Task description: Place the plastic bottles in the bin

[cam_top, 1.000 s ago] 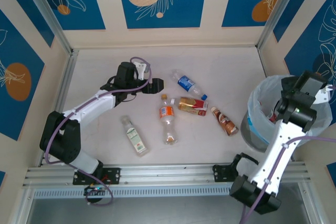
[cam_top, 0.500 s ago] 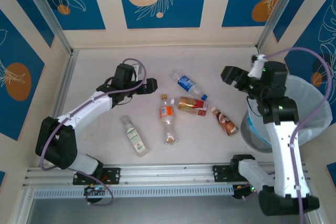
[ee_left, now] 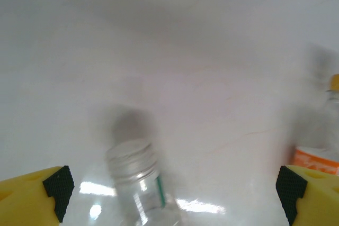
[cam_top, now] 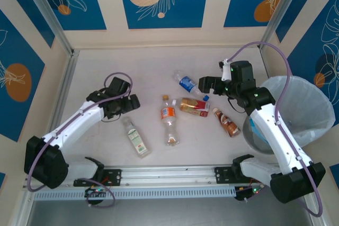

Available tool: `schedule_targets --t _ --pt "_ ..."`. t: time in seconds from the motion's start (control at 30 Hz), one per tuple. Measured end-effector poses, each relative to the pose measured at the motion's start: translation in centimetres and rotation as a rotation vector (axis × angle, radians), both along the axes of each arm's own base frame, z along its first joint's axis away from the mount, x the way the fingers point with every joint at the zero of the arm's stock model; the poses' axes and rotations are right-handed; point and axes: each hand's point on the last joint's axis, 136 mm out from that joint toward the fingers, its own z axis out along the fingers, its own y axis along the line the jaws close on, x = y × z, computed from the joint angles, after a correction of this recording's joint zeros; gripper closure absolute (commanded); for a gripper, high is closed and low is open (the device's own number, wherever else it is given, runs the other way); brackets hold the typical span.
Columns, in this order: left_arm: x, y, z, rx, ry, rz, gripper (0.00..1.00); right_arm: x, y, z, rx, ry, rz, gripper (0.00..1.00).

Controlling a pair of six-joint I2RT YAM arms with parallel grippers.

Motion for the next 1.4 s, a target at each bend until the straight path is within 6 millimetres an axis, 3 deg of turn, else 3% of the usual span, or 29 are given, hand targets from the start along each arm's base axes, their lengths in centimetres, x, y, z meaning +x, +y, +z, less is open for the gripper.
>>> schedule_targets --t 0.27,0.6,1.0,1.4 --pt "-3.2 1.9 -4.2 0.012 0.139 0.114 0.01 0.9 -0.6 -0.4 -0.017 -0.030 -0.043 0.01" --pt "-2.3 0.1 -7.3 -0.060 0.217 0.143 0.07 0.4 -1.5 0.5 -0.025 -0.084 -0.077 0.00" --pt "-1.9 -1.2 -10.4 -0.103 0.268 0.155 0.33 0.3 -1.6 0.6 -0.027 -0.089 -0.083 0.00" --pt "-1.3 -1.7 -10.4 -0.099 0.240 0.085 0.62 0.3 -1.7 0.6 -0.019 -0.086 -0.091 0.00"
